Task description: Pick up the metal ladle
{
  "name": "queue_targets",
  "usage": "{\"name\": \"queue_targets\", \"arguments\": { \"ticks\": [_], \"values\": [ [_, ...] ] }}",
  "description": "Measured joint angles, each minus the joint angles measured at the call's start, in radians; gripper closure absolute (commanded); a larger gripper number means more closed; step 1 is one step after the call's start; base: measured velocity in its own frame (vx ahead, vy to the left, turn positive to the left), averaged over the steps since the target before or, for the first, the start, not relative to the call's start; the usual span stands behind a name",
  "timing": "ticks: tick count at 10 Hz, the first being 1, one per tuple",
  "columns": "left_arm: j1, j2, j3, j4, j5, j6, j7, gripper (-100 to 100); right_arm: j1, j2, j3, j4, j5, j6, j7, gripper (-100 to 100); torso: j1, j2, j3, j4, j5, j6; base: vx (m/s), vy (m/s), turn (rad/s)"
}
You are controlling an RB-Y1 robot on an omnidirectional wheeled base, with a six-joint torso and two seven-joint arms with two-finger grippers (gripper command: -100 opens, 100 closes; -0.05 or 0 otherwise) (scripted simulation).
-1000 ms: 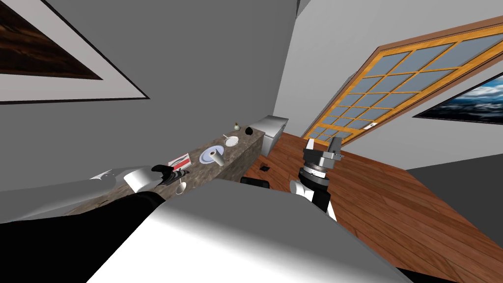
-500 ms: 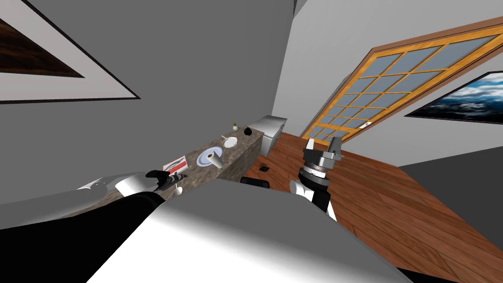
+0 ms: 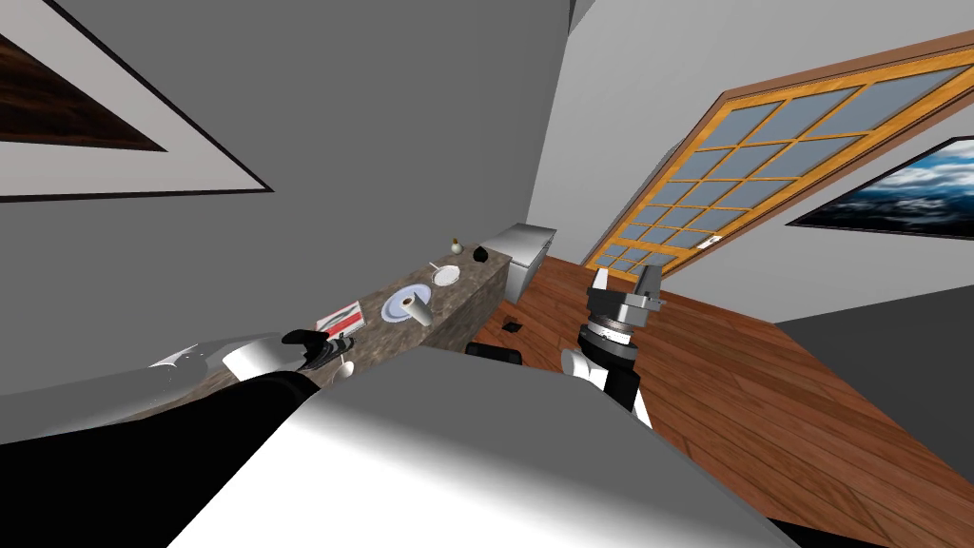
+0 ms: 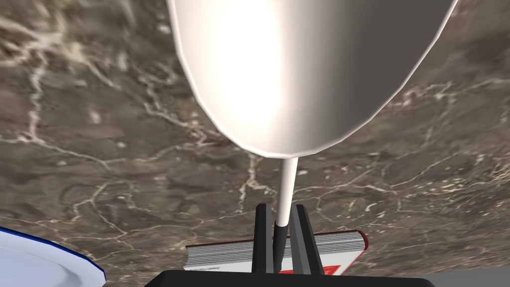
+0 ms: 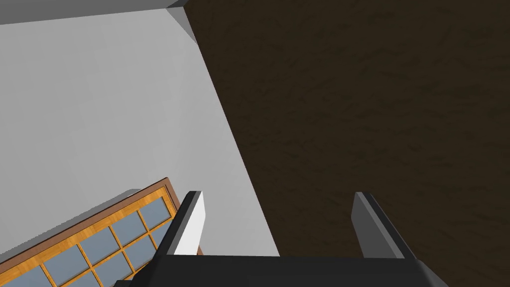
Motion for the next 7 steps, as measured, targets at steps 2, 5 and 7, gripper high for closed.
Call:
{"name": "queue_targets", "arguments": {
  "ticks": [2, 5, 7],
  "values": [
    [-0.024, 0.018, -0.017, 0.007, 0.020, 0.001, -0.006, 100, 0.000, 0.000, 0.000, 0.000, 0.000, 0.000, 0.000, 0, -0.001, 0.001, 0.000, 0.000, 0.000, 0.000, -0.030, -0.014, 0.069],
    [0.011, 0.084, 0.032, -0.019, 0.064, 0.011, 0.001, 100, 0.000, 0.000, 0.000, 0.000, 0.000, 0.000, 0.000, 0, -0.002, 0.003, 0.002, 0.001, -0.001, -0.001, -0.044, -0.016, 0.081],
    [0.030, 0.102, 0.061, -0.041, 0.064, 0.026, 0.014, 0, 0.000, 0.000, 0.000, 0.000, 0.000, 0.000, 0.000, 0, -0.002, 0.002, 0.001, 0.000, -0.001, -0.001, -0.009, -0.005, 0.005]
  ]
}}
